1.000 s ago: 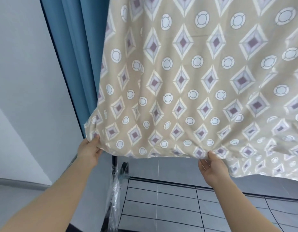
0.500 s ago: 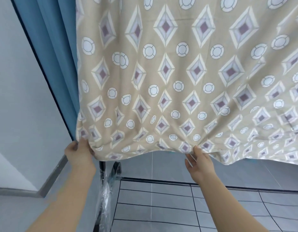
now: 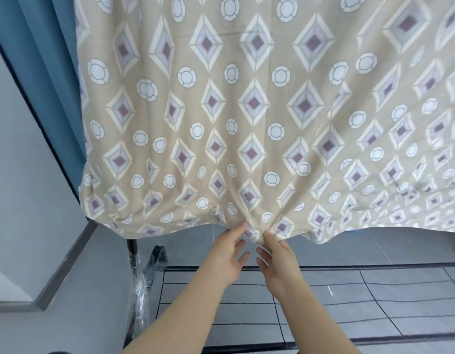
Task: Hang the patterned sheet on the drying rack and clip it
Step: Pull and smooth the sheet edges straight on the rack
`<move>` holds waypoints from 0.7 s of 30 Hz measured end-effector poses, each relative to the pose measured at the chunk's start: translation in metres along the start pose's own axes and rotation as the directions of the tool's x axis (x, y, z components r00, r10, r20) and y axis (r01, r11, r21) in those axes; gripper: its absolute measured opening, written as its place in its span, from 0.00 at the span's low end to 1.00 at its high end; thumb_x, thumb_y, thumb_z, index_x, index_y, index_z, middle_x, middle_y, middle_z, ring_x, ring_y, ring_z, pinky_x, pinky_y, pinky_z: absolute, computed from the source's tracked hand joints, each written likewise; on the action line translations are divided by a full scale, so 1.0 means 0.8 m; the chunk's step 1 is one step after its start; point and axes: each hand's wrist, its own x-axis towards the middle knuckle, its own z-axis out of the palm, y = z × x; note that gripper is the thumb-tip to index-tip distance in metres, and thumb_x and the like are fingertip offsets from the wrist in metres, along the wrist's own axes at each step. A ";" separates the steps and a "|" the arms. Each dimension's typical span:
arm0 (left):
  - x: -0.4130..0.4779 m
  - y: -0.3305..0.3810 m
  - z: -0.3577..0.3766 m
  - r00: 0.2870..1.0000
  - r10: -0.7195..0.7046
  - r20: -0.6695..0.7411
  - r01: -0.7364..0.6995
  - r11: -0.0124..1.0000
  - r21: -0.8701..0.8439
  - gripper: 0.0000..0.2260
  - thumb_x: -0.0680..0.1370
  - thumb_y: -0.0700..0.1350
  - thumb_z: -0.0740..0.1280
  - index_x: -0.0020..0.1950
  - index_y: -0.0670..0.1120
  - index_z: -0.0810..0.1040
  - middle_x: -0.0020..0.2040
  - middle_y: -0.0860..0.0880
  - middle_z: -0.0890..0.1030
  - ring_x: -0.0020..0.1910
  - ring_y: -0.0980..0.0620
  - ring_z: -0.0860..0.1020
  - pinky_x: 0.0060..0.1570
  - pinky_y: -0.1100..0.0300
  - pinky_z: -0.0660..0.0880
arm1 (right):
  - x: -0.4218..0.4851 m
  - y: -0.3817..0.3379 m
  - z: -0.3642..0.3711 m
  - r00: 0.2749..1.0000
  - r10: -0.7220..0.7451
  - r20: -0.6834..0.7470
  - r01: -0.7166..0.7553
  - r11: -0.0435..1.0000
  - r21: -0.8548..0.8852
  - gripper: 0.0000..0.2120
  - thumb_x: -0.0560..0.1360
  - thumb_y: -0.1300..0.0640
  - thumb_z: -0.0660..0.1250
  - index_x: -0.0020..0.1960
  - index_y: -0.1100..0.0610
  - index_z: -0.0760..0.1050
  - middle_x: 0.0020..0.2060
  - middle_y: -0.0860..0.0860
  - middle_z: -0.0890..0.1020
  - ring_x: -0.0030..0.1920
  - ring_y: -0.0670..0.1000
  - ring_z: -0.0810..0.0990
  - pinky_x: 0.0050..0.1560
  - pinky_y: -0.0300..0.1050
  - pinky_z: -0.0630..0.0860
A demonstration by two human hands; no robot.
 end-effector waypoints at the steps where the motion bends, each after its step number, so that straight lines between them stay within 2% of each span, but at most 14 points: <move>1: 0.004 0.001 0.007 1.000 0.009 0.012 -0.009 1.000 -0.005 0.08 0.76 0.45 0.68 0.53 0.48 0.76 0.55 0.49 0.79 0.56 0.53 0.75 0.55 0.59 0.70 | -0.004 0.002 -0.006 1.000 0.002 0.027 -0.002 1.000 0.010 0.03 0.78 0.54 0.63 0.49 0.52 0.75 0.44 0.48 0.77 0.46 0.48 0.74 0.52 0.43 0.69; 3: 0.010 0.001 0.015 0.998 0.070 0.004 -0.070 0.996 -0.047 0.04 0.76 0.40 0.68 0.49 0.46 0.76 0.46 0.48 0.82 0.46 0.53 0.79 0.49 0.61 0.74 | -0.009 -0.004 -0.018 0.998 0.026 0.066 -0.030 0.997 0.072 0.04 0.77 0.55 0.64 0.51 0.51 0.76 0.46 0.48 0.78 0.49 0.48 0.74 0.53 0.43 0.69; 5: 0.010 0.002 0.016 0.993 0.120 -0.015 -0.121 0.992 -0.039 0.04 0.75 0.37 0.68 0.48 0.43 0.77 0.39 0.49 0.84 0.39 0.53 0.82 0.41 0.62 0.77 | -0.010 -0.028 -0.033 0.995 0.014 0.098 -0.039 0.964 0.262 0.06 0.75 0.55 0.65 0.51 0.51 0.77 0.47 0.48 0.79 0.50 0.49 0.76 0.53 0.45 0.69; 7: 0.010 0.008 0.011 0.986 0.161 -0.051 -0.162 0.987 0.001 0.02 0.75 0.36 0.67 0.45 0.42 0.76 0.32 0.50 0.83 0.34 0.55 0.82 0.34 0.63 0.79 | -0.006 -0.065 -0.049 0.986 -0.096 0.135 0.021 0.881 0.472 0.16 0.66 0.52 0.71 0.53 0.52 0.78 0.50 0.51 0.82 0.50 0.52 0.80 0.49 0.46 0.74; 9: 0.013 0.017 0.003 0.974 0.205 -0.095 -0.204 0.979 0.024 0.02 0.75 0.36 0.67 0.46 0.41 0.76 0.33 0.48 0.81 0.37 0.54 0.81 0.35 0.63 0.78 | 0.003 -0.101 -0.068 0.973 -0.202 0.110 0.102 0.806 0.583 0.26 0.60 0.52 0.73 0.58 0.53 0.77 0.54 0.52 0.82 0.53 0.53 0.82 0.46 0.47 0.77; 10: 0.017 0.021 0.001 0.967 0.226 -0.122 -0.225 0.974 0.022 0.03 0.75 0.36 0.67 0.48 0.41 0.75 0.36 0.48 0.80 0.39 0.53 0.80 0.38 0.62 0.77 | 0.007 -0.112 -0.077 0.974 -0.214 0.071 0.128 0.785 0.606 0.24 0.65 0.53 0.72 0.60 0.54 0.76 0.56 0.52 0.82 0.55 0.53 0.81 0.44 0.47 0.78; 12: 0.024 0.026 0.001 0.954 0.244 -0.172 -0.249 0.968 -0.012 0.04 0.75 0.37 0.67 0.49 0.43 0.75 0.40 0.48 0.78 0.41 0.54 0.78 0.39 0.62 0.75 | 0.015 -0.118 -0.093 0.985 -0.171 -0.037 0.161 0.798 0.581 0.14 0.77 0.54 0.64 0.61 0.55 0.75 0.58 0.52 0.81 0.57 0.52 0.80 0.40 0.45 0.81; 13: 0.027 0.027 0.004 0.952 0.237 -0.192 -0.251 0.967 -0.050 0.04 0.76 0.38 0.67 0.48 0.45 0.75 0.41 0.49 0.78 0.42 0.55 0.78 0.39 0.63 0.74 | 0.017 -0.114 -0.100 0.983 -0.160 -0.094 0.185 0.828 0.530 0.12 0.79 0.54 0.62 0.61 0.55 0.74 0.56 0.51 0.81 0.54 0.51 0.80 0.39 0.44 0.81; 14: 0.028 0.025 0.008 0.955 0.225 -0.196 -0.246 0.965 -0.093 0.05 0.76 0.38 0.67 0.48 0.46 0.75 0.44 0.50 0.79 0.42 0.55 0.78 0.40 0.64 0.74 | 0.019 -0.108 -0.106 0.976 -0.171 -0.138 0.216 0.865 0.453 0.12 0.79 0.55 0.61 0.62 0.55 0.74 0.53 0.50 0.81 0.51 0.49 0.80 0.41 0.43 0.81; 16: 0.029 0.017 0.021 0.973 0.196 -0.122 -0.213 0.967 -0.141 0.09 0.76 0.38 0.67 0.53 0.49 0.74 0.49 0.52 0.79 0.48 0.54 0.77 0.50 0.61 0.74 | 0.020 -0.097 -0.117 0.953 -0.228 -0.200 0.279 0.919 0.278 0.12 0.79 0.56 0.62 0.62 0.53 0.73 0.50 0.49 0.80 0.49 0.48 0.79 0.49 0.42 0.76; 18: 0.032 0.000 0.034 0.989 0.149 0.009 -0.148 0.988 -0.048 0.17 0.75 0.37 0.68 0.62 0.48 0.71 0.55 0.50 0.79 0.56 0.51 0.75 0.60 0.57 0.69 | 0.024 -0.096 -0.128 0.929 -0.287 -0.235 0.324 0.936 0.136 0.10 0.78 0.56 0.63 0.60 0.53 0.72 0.49 0.48 0.80 0.50 0.48 0.78 0.55 0.43 0.72; 21: 0.044 -0.020 0.047 0.989 0.144 0.039 -0.147 0.985 0.094 0.19 0.74 0.33 0.67 0.63 0.44 0.71 0.57 0.46 0.79 0.55 0.48 0.77 0.61 0.56 0.69 | 0.030 -0.095 -0.141 0.910 -0.311 -0.273 0.329 0.944 0.021 0.07 0.78 0.55 0.63 0.56 0.52 0.73 0.48 0.46 0.79 0.50 0.47 0.77 0.55 0.44 0.70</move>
